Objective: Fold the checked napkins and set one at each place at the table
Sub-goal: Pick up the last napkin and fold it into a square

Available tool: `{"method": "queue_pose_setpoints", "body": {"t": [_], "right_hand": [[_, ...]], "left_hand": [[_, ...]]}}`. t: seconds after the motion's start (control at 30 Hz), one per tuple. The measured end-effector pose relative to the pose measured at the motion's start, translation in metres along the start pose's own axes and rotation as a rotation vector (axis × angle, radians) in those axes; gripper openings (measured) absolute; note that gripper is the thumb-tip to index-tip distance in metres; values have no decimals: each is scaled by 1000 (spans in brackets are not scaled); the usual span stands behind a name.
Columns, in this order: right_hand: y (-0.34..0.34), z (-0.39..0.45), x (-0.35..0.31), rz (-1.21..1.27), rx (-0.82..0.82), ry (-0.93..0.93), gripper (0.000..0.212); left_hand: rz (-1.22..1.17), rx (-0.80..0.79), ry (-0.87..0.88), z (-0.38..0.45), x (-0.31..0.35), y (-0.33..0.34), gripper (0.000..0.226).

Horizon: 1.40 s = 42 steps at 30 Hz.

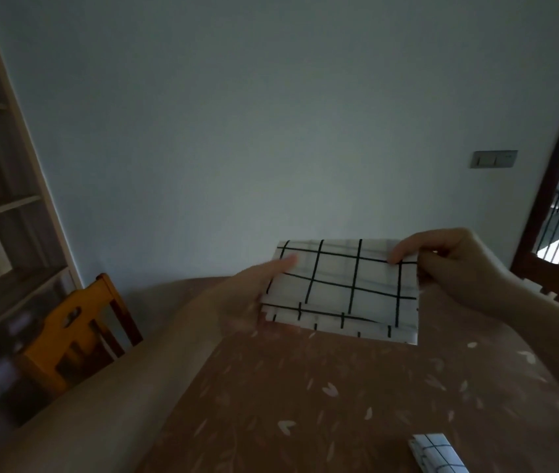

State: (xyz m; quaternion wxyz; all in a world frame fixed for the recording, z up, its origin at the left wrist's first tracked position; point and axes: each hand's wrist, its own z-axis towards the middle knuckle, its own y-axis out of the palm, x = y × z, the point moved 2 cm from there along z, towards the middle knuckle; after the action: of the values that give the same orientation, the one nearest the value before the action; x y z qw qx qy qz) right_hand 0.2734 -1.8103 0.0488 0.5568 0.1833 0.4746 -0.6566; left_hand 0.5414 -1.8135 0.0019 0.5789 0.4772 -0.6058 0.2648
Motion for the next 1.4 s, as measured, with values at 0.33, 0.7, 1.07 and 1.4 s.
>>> {"method": "queue_pose_setpoints", "body": {"t": [0.33, 0.7, 1.07, 1.4], "right_hand": [[-12, -7, -2, -12, -346, 41, 37], [41, 13, -17, -276, -181, 113, 29], [48, 5, -19, -379, -259, 66, 31], [18, -17, 8, -32, -205, 322, 16]], "left_hand": [[300, 143, 171, 1, 7, 1, 15], [579, -50, 131, -6, 5, 22, 34], [790, 299, 509, -2, 18, 19, 50], [765, 450, 617, -4, 15, -6, 48]]}}
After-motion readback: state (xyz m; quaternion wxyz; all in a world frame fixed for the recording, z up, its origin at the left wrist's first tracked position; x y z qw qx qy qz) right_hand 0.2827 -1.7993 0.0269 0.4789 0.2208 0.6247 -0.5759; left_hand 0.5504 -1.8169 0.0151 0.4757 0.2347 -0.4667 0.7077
